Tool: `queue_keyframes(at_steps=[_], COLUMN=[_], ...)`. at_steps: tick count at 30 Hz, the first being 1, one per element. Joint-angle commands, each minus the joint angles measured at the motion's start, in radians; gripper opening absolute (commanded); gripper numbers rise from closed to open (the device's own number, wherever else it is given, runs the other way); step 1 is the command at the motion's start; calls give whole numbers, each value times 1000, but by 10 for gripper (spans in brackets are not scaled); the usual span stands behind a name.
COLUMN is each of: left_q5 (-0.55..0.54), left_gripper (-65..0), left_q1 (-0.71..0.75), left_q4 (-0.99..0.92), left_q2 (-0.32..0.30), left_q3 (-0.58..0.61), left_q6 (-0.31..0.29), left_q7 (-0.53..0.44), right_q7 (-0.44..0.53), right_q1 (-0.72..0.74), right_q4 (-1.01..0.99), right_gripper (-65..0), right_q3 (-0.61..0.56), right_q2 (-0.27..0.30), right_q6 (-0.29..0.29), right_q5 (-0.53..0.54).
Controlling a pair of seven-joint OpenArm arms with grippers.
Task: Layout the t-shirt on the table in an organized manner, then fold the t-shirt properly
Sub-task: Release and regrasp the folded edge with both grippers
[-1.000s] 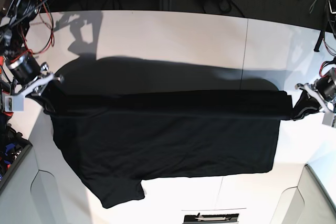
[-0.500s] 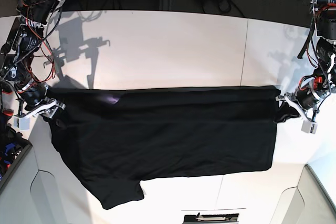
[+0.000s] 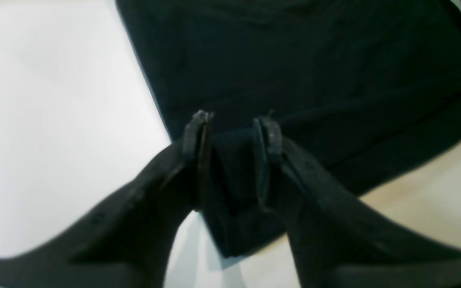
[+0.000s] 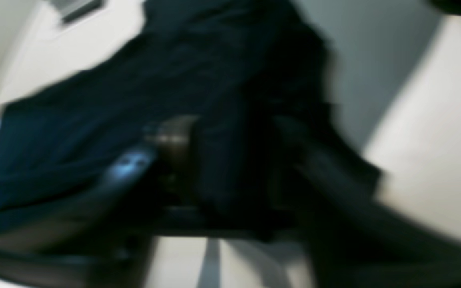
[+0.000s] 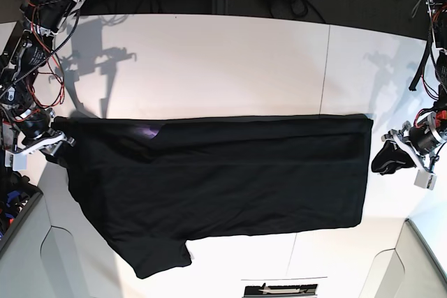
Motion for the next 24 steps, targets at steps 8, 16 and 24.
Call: queue_keyframes(at_steps=[8, 16, 24], left_q5=[243, 393, 362], left_gripper=[-650, -650, -650], left_q1=[-21, -19, 16], left_q4=[27, -114, -50], left_q2=[98, 138, 122], left_q3=[60, 188, 188], left_q6=[-9, 0, -9], left_q7=[-150, -234, -135], right_q7=[191, 307, 303], right_q1=[24, 45, -11], right_q4=[8, -191, -297], right_gripper=[-650, -650, -650], right_q3=[-41, -157, -249], right_q2=[14, 34, 87], right_q6=[5, -19, -20], right_q5=[-153, -358, -339])
